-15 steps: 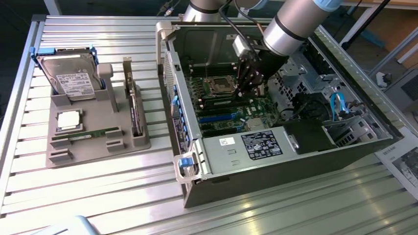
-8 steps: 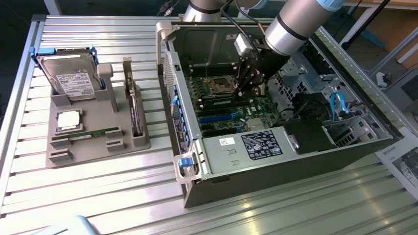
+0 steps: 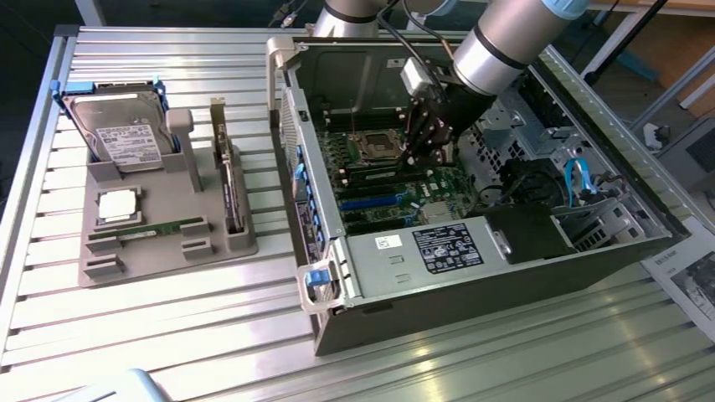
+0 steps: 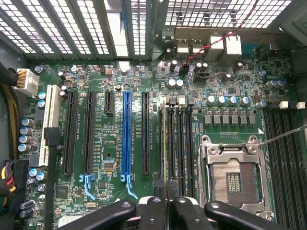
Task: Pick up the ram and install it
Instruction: 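Insert the ram into the slot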
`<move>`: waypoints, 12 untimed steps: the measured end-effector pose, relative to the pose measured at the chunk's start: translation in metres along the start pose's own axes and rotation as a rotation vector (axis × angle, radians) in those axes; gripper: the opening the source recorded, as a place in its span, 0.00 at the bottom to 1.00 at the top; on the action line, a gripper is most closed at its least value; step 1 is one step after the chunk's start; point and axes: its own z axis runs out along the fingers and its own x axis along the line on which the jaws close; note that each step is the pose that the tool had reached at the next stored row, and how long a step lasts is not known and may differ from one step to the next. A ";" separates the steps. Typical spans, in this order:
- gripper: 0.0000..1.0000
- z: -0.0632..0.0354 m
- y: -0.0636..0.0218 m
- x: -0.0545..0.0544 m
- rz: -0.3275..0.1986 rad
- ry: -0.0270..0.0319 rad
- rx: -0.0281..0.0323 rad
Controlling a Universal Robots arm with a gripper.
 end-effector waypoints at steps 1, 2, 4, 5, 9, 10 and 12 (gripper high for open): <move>0.12 -0.0001 -0.0001 0.000 0.000 -0.0001 -0.0001; 0.12 -0.0002 -0.0002 0.000 0.000 -0.0001 -0.0003; 0.12 -0.0006 -0.0009 0.001 0.000 -0.0001 -0.0011; 0.12 -0.0007 -0.0015 0.001 0.000 -0.0003 -0.0012; 0.12 -0.0016 -0.0042 0.001 0.000 -0.0001 -0.0014; 0.12 -0.0018 -0.0046 0.001 0.000 0.0000 -0.0015; 0.12 -0.0018 -0.0047 0.001 0.000 0.0000 -0.0015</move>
